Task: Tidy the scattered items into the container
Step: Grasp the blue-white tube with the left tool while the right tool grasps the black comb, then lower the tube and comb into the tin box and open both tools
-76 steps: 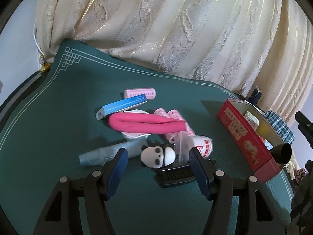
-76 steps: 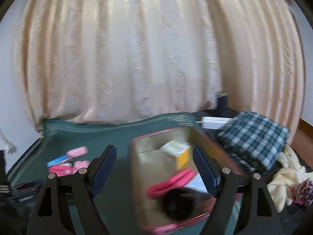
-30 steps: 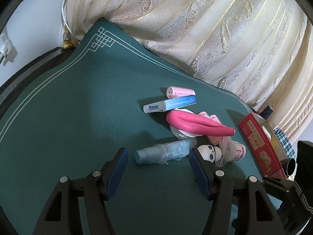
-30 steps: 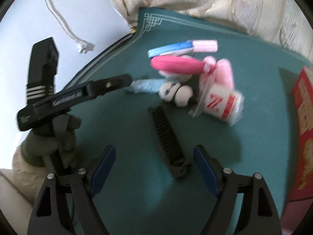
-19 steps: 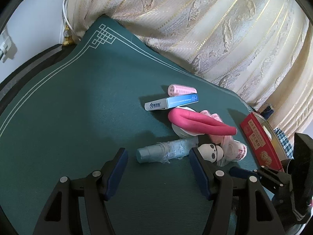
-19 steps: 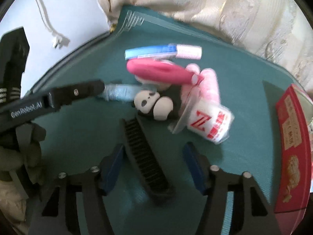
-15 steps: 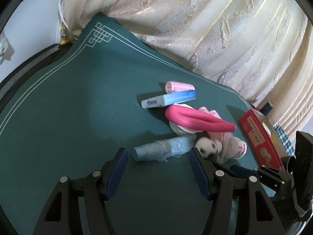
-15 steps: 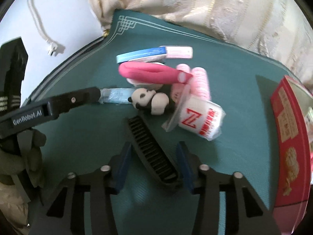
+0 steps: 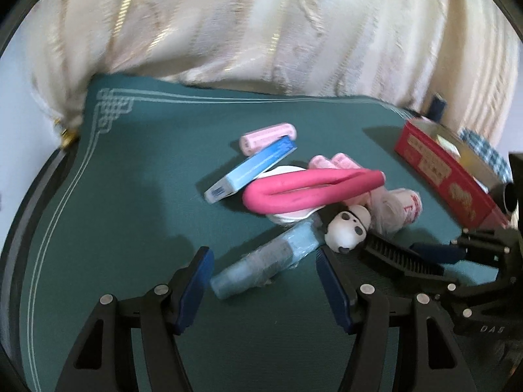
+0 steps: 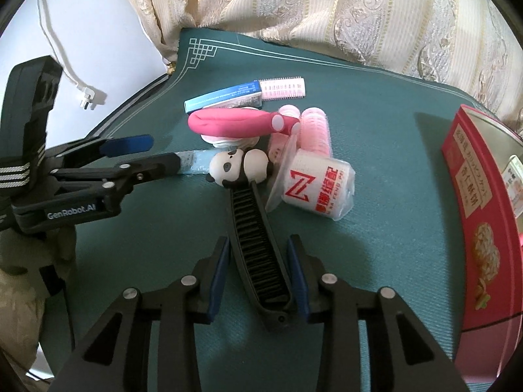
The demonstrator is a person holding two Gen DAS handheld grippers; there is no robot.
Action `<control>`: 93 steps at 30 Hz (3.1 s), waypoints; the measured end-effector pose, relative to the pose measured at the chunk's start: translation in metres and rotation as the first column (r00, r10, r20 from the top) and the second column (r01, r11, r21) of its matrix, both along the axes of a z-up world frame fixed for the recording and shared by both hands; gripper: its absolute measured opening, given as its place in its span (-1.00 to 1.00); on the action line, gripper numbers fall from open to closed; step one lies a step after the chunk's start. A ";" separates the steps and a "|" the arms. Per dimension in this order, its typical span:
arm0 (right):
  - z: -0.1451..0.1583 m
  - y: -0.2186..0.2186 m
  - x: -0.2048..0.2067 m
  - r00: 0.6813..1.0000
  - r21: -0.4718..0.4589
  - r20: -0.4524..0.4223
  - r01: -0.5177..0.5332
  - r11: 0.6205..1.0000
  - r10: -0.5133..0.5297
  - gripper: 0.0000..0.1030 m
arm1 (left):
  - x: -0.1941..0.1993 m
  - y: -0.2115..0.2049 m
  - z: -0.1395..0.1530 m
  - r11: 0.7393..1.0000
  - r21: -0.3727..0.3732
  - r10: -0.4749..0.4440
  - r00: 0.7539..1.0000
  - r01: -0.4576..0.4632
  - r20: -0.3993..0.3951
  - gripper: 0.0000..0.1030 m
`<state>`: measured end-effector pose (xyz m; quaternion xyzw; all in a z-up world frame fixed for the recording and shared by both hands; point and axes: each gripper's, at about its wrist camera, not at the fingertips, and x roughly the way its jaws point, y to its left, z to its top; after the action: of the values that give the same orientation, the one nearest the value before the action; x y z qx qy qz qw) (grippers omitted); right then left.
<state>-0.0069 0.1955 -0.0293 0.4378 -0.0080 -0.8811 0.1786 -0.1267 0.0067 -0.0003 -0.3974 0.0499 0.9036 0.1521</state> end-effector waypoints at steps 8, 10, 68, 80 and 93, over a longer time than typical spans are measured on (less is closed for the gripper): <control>-0.001 -0.001 -0.003 1.000 -0.021 0.004 0.002 1.000 -0.002 -0.24 | -0.002 0.014 -0.014 0.995 -0.003 -0.099 0.993 0.100 0.064 0.29; -0.001 -0.001 -0.003 1.000 -0.023 0.004 0.002 1.000 -0.002 -0.24 | 0.007 0.019 -0.015 0.993 -0.008 -0.120 0.990 0.121 0.073 0.29; 0.076 0.105 0.040 0.936 -0.258 -0.218 0.218 0.941 -0.276 -0.43 | 0.062 0.064 0.057 0.973 0.216 -0.067 0.996 0.079 -0.061 -0.59; 0.080 0.190 0.064 0.852 -0.271 -0.236 0.405 0.873 -0.468 -0.43 | 0.057 0.129 0.070 0.959 0.208 -0.181 0.980 0.194 -0.079 -0.58; 0.066 0.236 0.058 0.806 -0.200 -0.236 0.506 0.839 -0.543 -0.43 | 0.032 0.208 0.076 0.917 0.246 -0.304 0.950 0.313 -0.076 -0.58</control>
<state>0.0513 0.4310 0.0372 0.2753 -0.1592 -0.9470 -0.0454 -0.0951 0.2143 0.0756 -0.3452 -0.0019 0.8743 0.3413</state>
